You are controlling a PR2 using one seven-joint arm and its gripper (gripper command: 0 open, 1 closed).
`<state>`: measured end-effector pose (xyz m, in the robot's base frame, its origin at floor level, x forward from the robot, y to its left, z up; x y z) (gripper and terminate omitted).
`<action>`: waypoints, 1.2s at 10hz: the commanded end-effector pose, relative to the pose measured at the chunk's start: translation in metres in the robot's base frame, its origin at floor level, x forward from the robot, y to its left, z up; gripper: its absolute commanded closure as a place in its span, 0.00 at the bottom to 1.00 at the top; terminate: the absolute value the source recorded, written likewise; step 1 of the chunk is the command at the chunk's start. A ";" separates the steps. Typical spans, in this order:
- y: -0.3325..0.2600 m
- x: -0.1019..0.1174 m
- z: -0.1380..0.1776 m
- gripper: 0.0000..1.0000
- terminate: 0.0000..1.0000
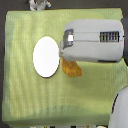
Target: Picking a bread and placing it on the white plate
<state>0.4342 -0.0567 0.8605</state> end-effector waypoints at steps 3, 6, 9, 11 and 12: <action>0.059 0.041 0.019 1.00 0.00; 0.098 0.068 0.011 1.00 0.00; 0.129 0.074 0.000 1.00 0.00; 0.147 0.075 -0.006 1.00 0.00; 0.151 0.077 -0.007 1.00 0.00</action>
<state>0.5041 0.0641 0.8640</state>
